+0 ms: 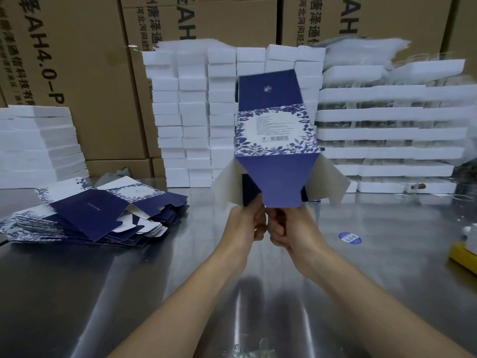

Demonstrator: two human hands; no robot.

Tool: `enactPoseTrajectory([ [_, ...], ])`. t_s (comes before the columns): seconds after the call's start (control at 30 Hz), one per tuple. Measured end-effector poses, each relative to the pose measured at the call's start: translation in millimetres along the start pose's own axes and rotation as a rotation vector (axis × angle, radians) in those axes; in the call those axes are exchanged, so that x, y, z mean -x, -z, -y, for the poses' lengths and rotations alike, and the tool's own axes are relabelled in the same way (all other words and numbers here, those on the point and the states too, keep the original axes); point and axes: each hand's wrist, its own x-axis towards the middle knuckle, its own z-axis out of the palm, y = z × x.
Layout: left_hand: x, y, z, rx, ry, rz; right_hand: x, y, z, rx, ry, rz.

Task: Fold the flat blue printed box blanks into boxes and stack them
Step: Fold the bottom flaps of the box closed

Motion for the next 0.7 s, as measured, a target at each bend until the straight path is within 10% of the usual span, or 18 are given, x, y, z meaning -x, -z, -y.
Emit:
enactPoseTrajectory([
  [0.7, -3.2, 0.8, 1.6, 0.012, 0.027, -0.051, -3.3, 1.3, 0.2, -0.009, -0.032, -0.074],
])
